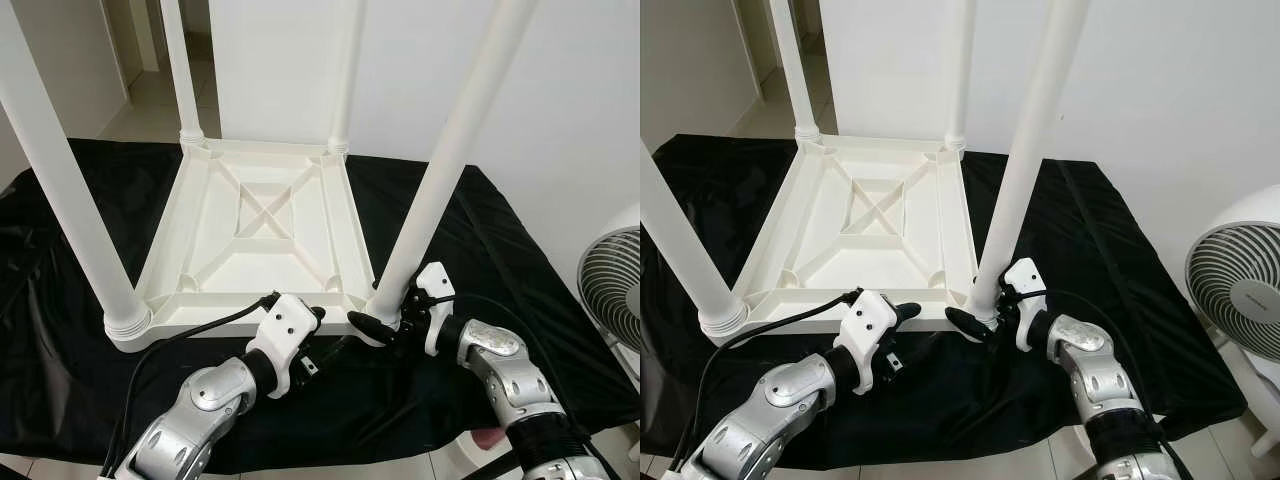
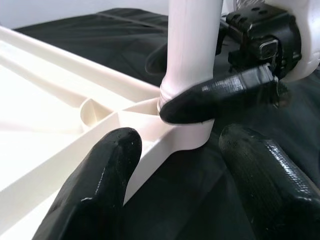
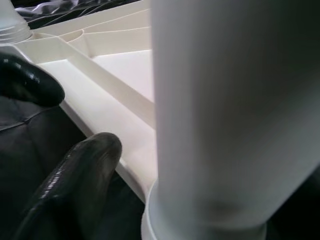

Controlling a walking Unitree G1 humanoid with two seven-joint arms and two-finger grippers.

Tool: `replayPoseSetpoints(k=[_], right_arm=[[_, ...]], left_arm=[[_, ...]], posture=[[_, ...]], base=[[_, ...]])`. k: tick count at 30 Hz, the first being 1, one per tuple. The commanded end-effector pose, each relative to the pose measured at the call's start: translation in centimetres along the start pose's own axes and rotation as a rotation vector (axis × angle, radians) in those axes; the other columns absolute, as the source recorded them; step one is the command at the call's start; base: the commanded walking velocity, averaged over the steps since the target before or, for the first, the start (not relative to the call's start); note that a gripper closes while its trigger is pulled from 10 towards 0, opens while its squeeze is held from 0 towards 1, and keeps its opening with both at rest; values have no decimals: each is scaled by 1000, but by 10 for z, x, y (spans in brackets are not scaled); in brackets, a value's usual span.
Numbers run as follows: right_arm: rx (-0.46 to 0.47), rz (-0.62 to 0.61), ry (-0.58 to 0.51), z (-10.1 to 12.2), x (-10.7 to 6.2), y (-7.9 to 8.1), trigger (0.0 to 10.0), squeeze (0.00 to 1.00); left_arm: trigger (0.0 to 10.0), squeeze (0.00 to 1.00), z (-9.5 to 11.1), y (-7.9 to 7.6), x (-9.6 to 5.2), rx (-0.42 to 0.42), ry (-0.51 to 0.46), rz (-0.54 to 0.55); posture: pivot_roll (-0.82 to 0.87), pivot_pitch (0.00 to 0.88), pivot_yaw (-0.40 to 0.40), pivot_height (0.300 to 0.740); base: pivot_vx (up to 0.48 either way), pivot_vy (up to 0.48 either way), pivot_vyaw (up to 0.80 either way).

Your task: Building children table

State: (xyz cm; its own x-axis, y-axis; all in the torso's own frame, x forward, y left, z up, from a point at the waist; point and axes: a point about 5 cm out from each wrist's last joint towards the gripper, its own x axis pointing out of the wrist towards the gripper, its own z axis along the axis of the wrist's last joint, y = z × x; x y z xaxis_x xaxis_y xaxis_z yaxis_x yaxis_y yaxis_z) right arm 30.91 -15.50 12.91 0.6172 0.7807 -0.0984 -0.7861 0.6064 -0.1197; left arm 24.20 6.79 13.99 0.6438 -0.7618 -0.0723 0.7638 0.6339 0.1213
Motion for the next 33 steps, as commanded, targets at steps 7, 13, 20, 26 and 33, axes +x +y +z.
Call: replayPoseSetpoints(k=[7,13,20,26,33], right_arm=[[58,-33,-45,-11,6,8,0,0],[118,-110,-96,-16,9,17,0,0],[176,-273,-114,-25,8,24,0,0],[246,-482,-71,-31,8,24,0,0],[350,-817,-32,-36,10,29,0,0]], left_arm=[[10000,0,-15,-1,3,-27,33,-16],[10000,0,-20,0,5,-45,40,-8],[10000,0,-16,3,6,-26,29,-9],[10000,0,-14,5,5,-10,22,-13],[10000,0,-12,3,8,-8,9,-16]], posture=[[30,29,-43,740],[32,20,-49,740],[33,12,-53,740],[33,6,-59,740],[31,6,-62,740]], base=[[0,0,0],[0,0,0],[0,0,0],[0,0,0],[0,0,0]])
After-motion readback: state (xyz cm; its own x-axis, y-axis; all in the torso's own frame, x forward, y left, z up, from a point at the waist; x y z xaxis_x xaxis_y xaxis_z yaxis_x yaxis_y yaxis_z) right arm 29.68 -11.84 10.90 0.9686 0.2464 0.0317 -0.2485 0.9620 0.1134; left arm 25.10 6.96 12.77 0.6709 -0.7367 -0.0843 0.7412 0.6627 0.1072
